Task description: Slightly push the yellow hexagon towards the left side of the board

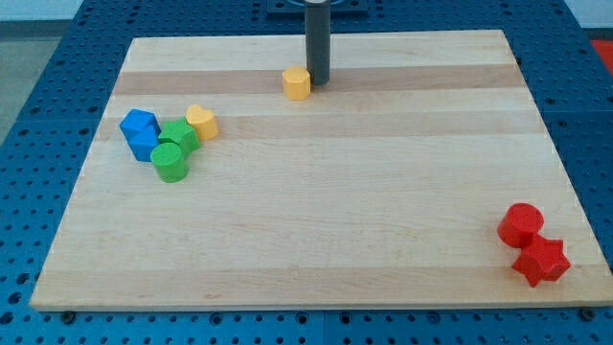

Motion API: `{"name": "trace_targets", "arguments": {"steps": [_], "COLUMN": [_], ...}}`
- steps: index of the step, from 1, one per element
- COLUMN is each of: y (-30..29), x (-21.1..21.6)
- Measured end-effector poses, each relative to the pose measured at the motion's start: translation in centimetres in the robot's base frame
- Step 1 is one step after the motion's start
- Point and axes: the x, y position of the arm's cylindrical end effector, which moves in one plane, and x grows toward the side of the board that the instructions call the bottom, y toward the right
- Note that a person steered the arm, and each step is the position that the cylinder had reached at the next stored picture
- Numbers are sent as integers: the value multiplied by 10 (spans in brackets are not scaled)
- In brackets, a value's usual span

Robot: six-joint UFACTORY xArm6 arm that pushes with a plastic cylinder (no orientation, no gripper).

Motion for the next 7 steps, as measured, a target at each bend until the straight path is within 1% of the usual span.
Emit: {"name": "trace_targets", "arguments": {"steps": [2, 3, 4, 5, 6, 7], "y": [-51, -64, -75, -107, -108, -83], "x": [-9, -28, -81, -76, -62, -30]}}
